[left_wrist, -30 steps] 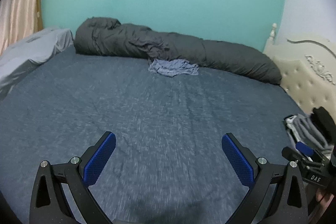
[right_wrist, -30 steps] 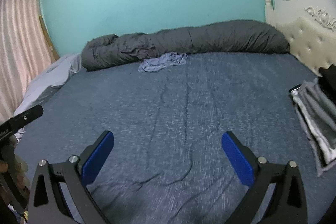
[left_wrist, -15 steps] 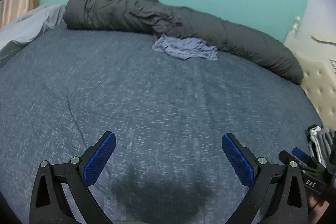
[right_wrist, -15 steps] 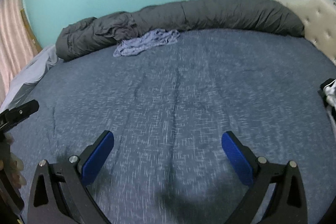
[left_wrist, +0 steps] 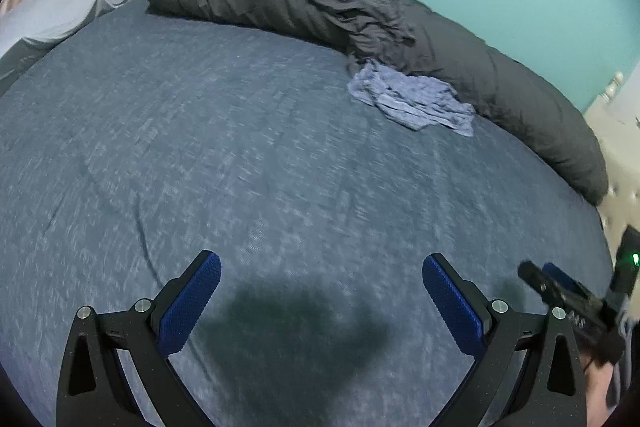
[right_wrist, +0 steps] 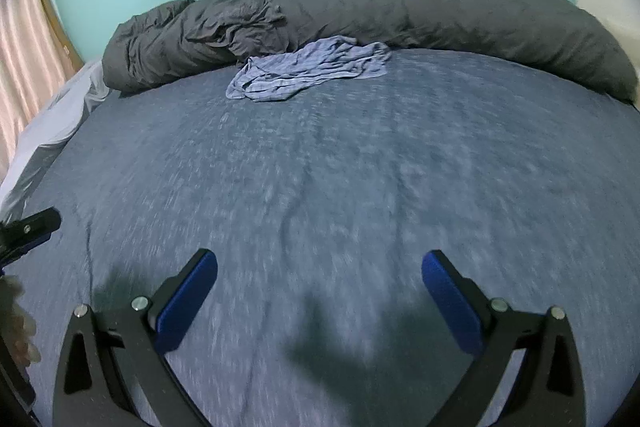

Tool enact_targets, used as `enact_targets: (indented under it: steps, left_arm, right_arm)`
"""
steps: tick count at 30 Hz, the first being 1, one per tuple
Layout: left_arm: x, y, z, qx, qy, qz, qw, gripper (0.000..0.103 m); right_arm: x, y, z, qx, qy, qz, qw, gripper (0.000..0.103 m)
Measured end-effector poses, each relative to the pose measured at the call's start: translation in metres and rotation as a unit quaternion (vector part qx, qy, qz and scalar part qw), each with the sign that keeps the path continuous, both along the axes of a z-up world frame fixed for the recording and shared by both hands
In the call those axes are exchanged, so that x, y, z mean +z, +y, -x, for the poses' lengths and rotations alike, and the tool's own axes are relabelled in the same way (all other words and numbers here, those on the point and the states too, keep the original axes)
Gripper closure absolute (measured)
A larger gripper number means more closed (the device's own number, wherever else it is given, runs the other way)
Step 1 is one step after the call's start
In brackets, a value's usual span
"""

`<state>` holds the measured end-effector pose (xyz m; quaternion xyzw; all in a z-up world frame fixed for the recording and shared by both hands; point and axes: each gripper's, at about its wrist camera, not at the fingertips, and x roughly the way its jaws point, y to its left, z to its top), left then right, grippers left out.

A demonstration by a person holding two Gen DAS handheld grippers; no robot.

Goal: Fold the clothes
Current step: 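Move both tools toward the light blue plaid garment on the bed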

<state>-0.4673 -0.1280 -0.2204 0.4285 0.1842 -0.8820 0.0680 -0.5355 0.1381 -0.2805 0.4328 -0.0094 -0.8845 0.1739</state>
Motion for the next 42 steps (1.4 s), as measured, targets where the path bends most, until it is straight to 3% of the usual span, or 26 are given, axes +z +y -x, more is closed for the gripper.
enact_targets:
  steps: [11, 17, 22, 25, 27, 28, 29, 30, 32, 36, 42]
  left_arm:
    - [-0.049, -0.046, 0.045, 0.023, -0.044, -0.027, 0.9984, 0.0]
    - [-0.077, -0.054, 0.042, 0.011, -0.055, -0.025, 0.9981, 0.0]
    - [-0.094, -0.057, 0.025, 0.001, -0.048, -0.015, 0.9987, 0.0]
    - [-0.108, -0.06, 0.018, 0.001, -0.058, -0.024, 0.998, 0.0]
    - [-0.113, -0.062, 0.013, 0.001, -0.059, -0.027, 0.9979, 0.0]
    - [-0.113, -0.063, 0.01, 0.001, -0.057, -0.025, 0.9981, 0.0]
    - [-0.112, -0.062, 0.008, -0.001, -0.055, -0.023, 0.9982, 0.0]
    - [-0.112, -0.062, 0.006, -0.002, -0.053, -0.02, 0.9984, 0.0]
    - [-0.109, -0.062, 0.0, 0.002, -0.052, -0.02, 0.9984, 0.0]
    - [-0.104, -0.059, -0.013, 0.004, -0.047, -0.022, 0.9987, 0.0]
    - [-0.092, -0.044, -0.046, -0.005, -0.033, -0.011, 0.9994, 0.0]
  right_arm:
    - [-0.033, -0.071, 0.149, 0.02, -0.042, 0.009, 0.999, 0.001]
    - [-0.056, -0.095, 0.227, 0.01, -0.061, 0.029, 0.998, 0.007]
    - [-0.079, -0.119, 0.267, -0.007, -0.077, 0.049, 0.996, 0.008]
    - [-0.087, -0.131, 0.276, -0.004, -0.071, 0.046, 0.996, 0.025]
    - [-0.089, -0.139, 0.277, 0.011, -0.06, 0.036, 0.997, 0.056]
    - [-0.091, -0.142, 0.277, 0.016, -0.054, 0.025, 0.998, 0.066]
    - [-0.092, -0.143, 0.277, 0.017, -0.049, 0.022, 0.998, 0.085]
    - [-0.091, -0.142, 0.276, 0.016, -0.044, 0.022, 0.999, 0.095]
    - [-0.086, -0.139, 0.27, 0.018, -0.027, 0.024, 0.999, 0.1]
    - [-0.074, -0.129, 0.249, 0.03, 0.003, 0.03, 0.999, 0.101]
    - [-0.061, -0.1, 0.18, 0.057, 0.011, 0.061, 0.996, 0.101]
